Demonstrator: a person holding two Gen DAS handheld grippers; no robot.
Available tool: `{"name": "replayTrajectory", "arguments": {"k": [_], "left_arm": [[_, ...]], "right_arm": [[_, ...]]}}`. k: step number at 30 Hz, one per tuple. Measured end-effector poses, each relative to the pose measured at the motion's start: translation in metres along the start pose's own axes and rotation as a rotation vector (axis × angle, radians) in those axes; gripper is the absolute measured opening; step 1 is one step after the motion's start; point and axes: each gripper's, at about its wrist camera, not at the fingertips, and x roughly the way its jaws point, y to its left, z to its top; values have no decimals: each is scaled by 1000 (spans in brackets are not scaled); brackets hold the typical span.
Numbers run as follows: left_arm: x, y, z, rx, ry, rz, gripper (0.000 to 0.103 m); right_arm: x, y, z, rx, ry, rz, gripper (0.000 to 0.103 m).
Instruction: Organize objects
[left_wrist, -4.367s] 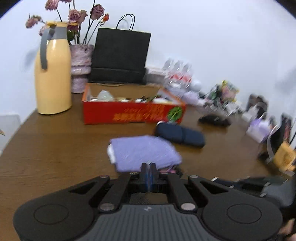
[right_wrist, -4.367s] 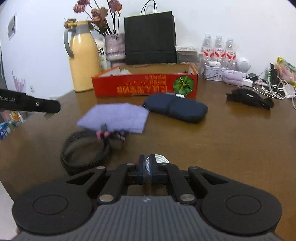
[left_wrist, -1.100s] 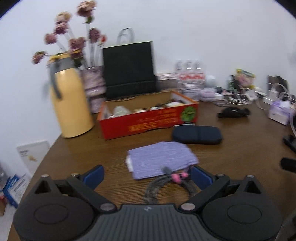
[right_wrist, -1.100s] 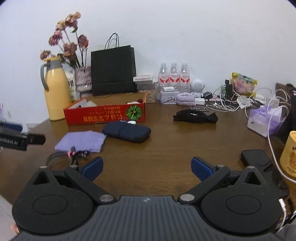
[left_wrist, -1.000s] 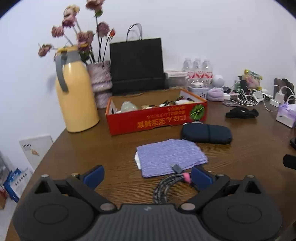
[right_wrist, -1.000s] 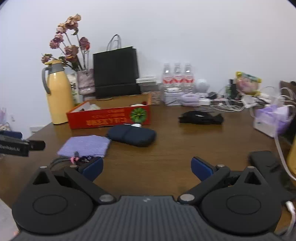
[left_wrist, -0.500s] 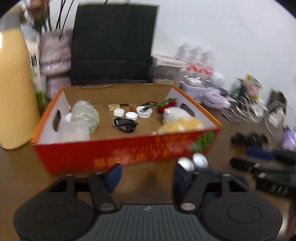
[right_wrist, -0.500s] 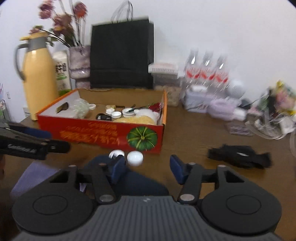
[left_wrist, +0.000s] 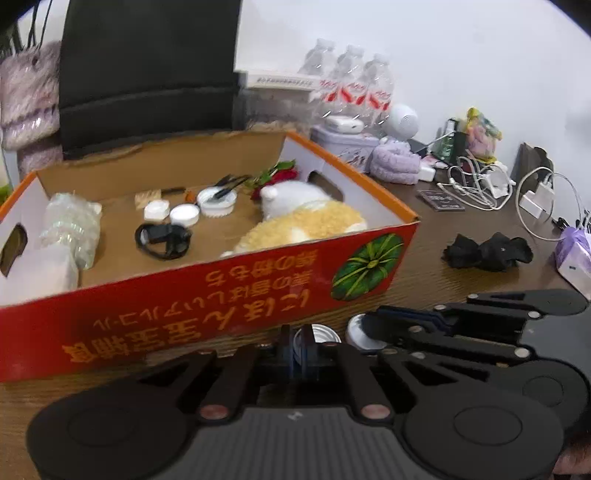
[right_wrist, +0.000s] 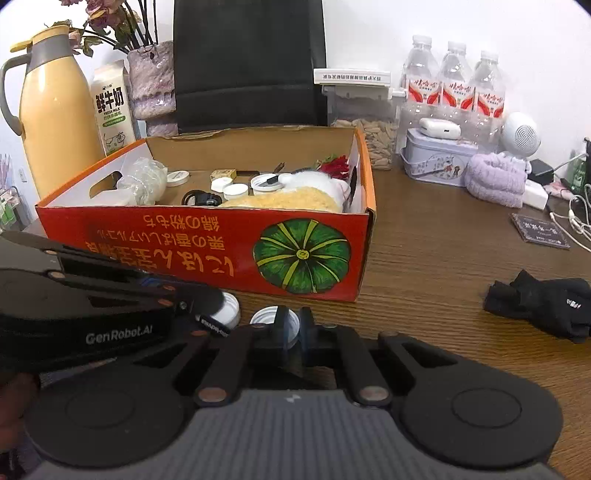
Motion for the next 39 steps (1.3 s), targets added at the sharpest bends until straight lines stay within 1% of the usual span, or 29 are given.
{"name": "replayTrajectory", "arguments": {"k": [2, 4, 5, 7, 10, 12, 13, 15, 17, 21, 24, 28, 30, 33, 35, 39], "left_arm": [[-12, -1, 2, 16, -33, 29, 2], [-36, 0, 8, 16, -79, 57, 2], [-55, 1, 10, 19, -129, 57, 2], [-93, 2, 11, 37, -210, 87, 2], [-146, 2, 3, 79, -298, 125, 2], [-177, 6, -10, 84, -338, 147, 3], [-189, 7, -17, 82, -344, 159, 3], [-209, 12, -34, 70, -346, 190, 3], [-224, 16, -49, 37, -333, 212, 3], [-239, 19, -85, -71, -265, 209, 3], [-244, 10, -107, -98, -213, 221, 3], [-262, -6, -125, -70, -209, 226, 3], [-271, -12, -128, -67, -218, 235, 3], [-282, -19, -129, -54, -222, 251, 3], [-285, -22, -128, -42, -218, 256, 3], [-288, -28, -130, -38, -214, 239, 3]], "right_arm": [[-10, -1, 0, -4, -51, -24, 4], [-26, -6, -1, 4, -120, -65, 4], [-33, -10, -1, 22, -144, -74, 4], [-52, -18, -2, 80, -195, -83, 4], [-96, -17, -7, 145, -277, -72, 4], [-132, -5, -22, 160, -313, -38, 4], [-147, 2, -33, 166, -316, -24, 4], [-171, 15, -55, 173, -305, -10, 4], [-190, 29, -79, 191, -283, -7, 4], [-206, 53, -120, 176, -229, -14, 4], [-219, 63, -142, 195, -216, 16, 4], [-245, 74, -152, 169, -249, 31, 4], [-259, 75, -153, 169, -282, 38, 4], [-275, 71, -154, 202, -325, 99, 4], [-281, 72, -154, 198, -347, 100, 4], [-282, 72, -155, 194, -338, 129, 4]]}}
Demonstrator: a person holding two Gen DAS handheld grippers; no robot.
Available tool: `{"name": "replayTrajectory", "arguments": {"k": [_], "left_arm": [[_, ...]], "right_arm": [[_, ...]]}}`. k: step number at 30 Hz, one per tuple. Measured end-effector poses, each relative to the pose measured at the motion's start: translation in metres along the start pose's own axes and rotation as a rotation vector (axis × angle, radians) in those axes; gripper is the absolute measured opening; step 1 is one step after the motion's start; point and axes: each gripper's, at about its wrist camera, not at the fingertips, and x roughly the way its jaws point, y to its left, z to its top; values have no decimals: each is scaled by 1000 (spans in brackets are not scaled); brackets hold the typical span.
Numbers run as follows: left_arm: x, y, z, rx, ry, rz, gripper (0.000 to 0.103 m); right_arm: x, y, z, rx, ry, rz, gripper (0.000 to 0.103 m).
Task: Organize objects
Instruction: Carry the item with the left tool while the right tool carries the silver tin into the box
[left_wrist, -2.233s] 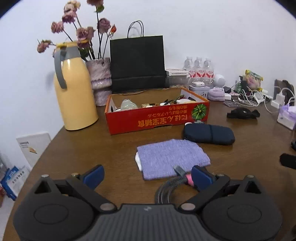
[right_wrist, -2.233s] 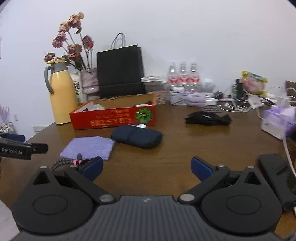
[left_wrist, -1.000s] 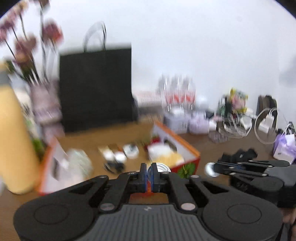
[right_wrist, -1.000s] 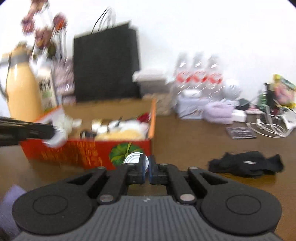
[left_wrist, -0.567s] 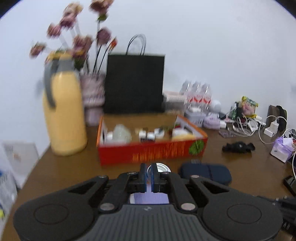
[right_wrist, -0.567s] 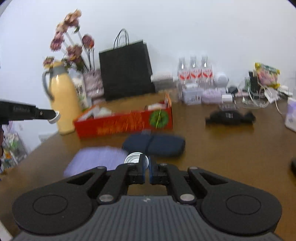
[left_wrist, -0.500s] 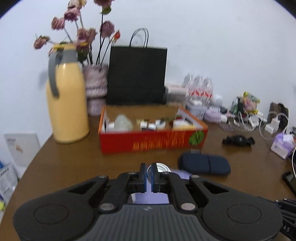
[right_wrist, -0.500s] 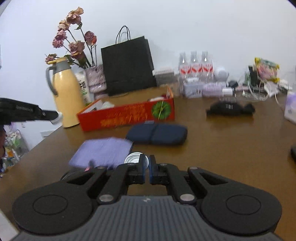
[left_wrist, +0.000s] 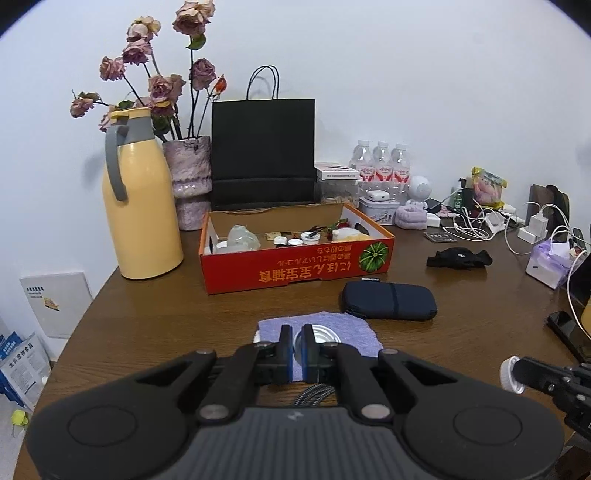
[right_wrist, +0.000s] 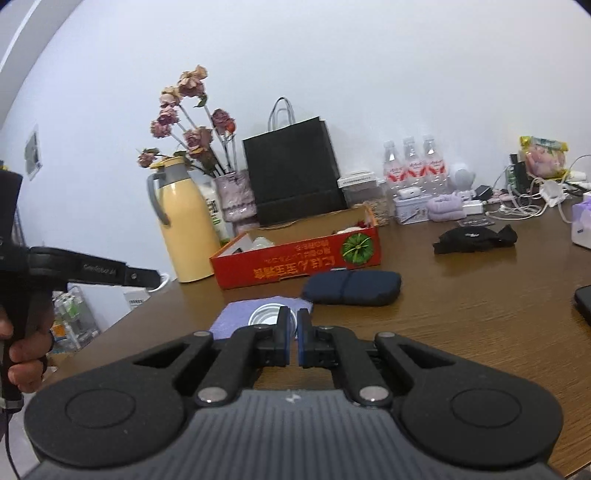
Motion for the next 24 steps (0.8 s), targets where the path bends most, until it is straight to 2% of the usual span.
{"name": "replayTrajectory", "arguments": {"k": [8, 11, 15, 18, 21, 24], "left_arm": [[30, 6, -6, -47, 74, -47, 3], [37, 14, -1, -60, 79, -86, 3], [55, 31, 20, -45, 69, -91, 3], [84, 49, 50, -51, 57, -133, 3], [135, 67, 86, -102, 111, -166, 3], [195, 76, 127, -136, 121, -107, 4]], "right_arm": [[18, -17, 5, 6, 28, -28, 4], [33, -25, 26, -38, 26, -24, 4], [61, -37, 67, -79, 12, 2, 4], [96, -45, 109, -104, 6, 46, 4], [154, -49, 145, -138, 36, 62, 4], [227, -52, 171, -184, 109, 36, 4]]}}
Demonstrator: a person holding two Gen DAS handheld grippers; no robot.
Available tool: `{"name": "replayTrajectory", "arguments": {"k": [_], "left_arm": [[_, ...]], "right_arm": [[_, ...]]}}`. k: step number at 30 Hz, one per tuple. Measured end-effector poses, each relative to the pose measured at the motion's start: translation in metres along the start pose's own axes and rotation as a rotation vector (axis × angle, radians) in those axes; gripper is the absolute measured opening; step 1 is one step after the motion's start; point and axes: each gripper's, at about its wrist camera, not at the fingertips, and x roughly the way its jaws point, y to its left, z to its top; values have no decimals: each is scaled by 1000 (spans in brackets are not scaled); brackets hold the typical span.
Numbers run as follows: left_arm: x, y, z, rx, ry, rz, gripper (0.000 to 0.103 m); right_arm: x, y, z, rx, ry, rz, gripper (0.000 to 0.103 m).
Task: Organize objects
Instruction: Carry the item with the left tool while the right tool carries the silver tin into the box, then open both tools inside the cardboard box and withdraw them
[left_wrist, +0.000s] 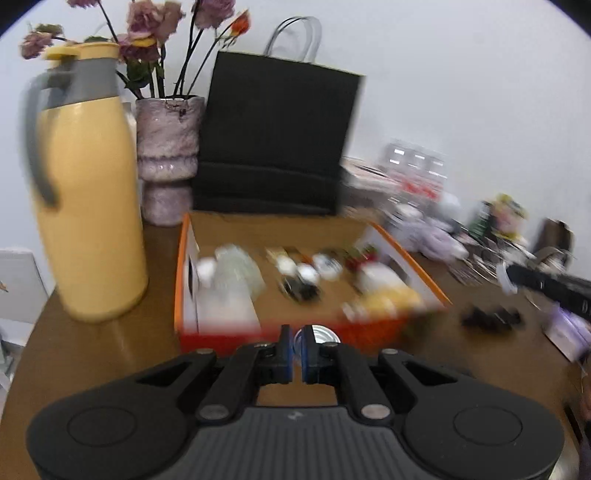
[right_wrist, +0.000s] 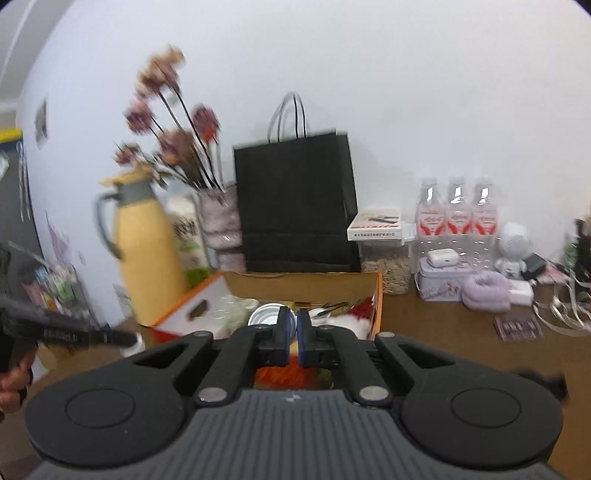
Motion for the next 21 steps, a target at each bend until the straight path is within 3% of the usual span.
{"name": "replayTrajectory", "arguments": {"k": [2, 6, 9, 13, 15, 16, 17, 19, 21], "left_arm": [[44, 3, 31, -23, 43, 45, 4], [130, 14, 74, -51, 170, 98, 3], [168, 13, 83, 21, 170, 138, 8], [195, 32, 82, -47, 168, 140, 15], [193, 42, 82, -110, 153, 139, 26], [187, 44, 83, -124, 134, 122, 27], [178, 43, 84, -116, 117, 104, 32], [157, 36, 87, -75, 79, 94, 44], [129, 25, 88, -54, 35, 111, 56]], "right_arm": [[52, -6, 17, -30, 61, -30, 4], [151, -25, 41, 28, 202, -30, 4], [211, -28, 41, -6, 312, -101, 4], [261, -30, 34, -22, 416, -157, 5], [266, -29, 32, -24, 399, -188, 10], [260, -28, 33, -21, 363, -207, 20], [252, -28, 34, -16, 332, -216, 36], [228, -25, 42, -3, 251, -215, 52], [200, -18, 50, -13, 199, -195, 53]]}}
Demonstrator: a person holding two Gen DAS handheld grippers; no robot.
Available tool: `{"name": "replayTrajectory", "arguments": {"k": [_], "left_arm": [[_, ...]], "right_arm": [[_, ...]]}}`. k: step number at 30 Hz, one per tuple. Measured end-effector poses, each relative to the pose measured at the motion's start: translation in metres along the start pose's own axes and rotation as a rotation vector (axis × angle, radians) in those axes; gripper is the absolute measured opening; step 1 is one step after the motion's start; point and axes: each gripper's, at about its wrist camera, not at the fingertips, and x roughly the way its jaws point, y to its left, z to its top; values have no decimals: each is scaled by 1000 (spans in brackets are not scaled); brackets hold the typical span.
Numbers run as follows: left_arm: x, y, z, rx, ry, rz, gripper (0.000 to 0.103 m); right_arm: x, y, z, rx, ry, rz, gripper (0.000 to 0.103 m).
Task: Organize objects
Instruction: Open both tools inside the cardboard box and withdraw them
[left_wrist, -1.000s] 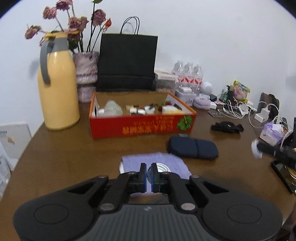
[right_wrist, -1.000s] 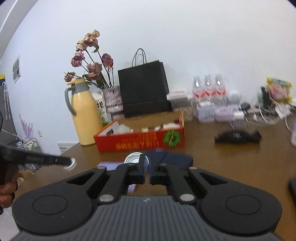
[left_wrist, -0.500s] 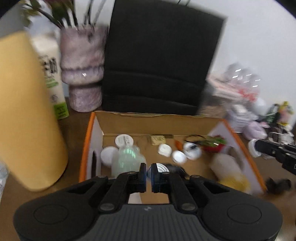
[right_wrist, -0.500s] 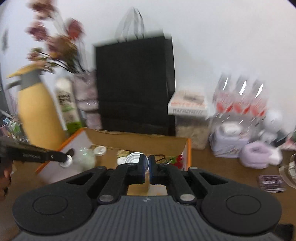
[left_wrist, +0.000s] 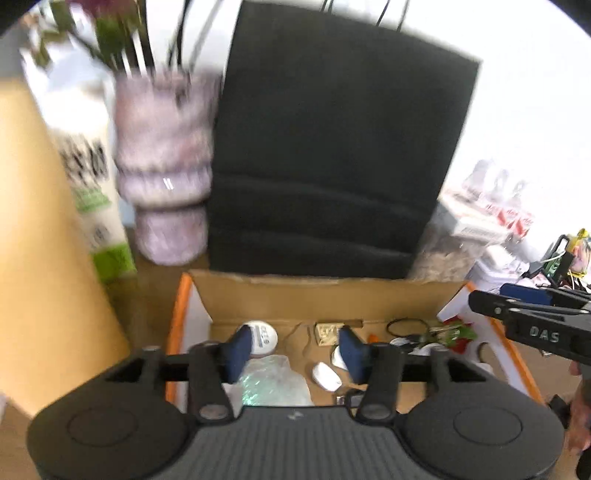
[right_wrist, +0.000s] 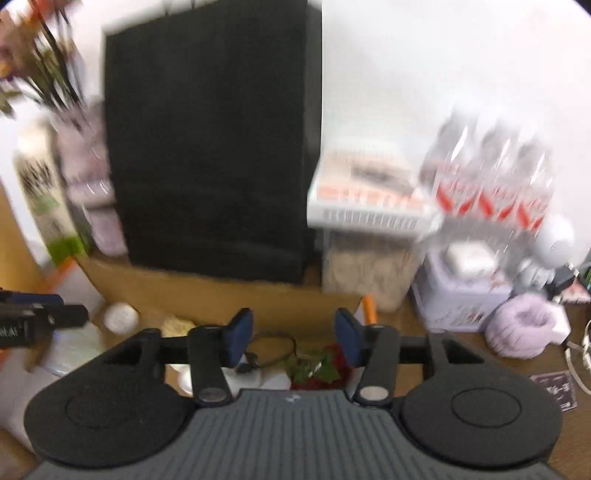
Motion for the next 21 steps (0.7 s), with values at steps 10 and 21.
{"name": "replayTrajectory", "arguments": {"k": [10, 21], "left_arm": [[-184, 2, -91, 123, -195, -215, 99], [-293, -11, -259, 126, -152, -10, 99]], "right_arm": [[-202, 15, -89, -8, -196, 91, 99], [-365, 60, -269, 66, -218, 35, 103]]}}
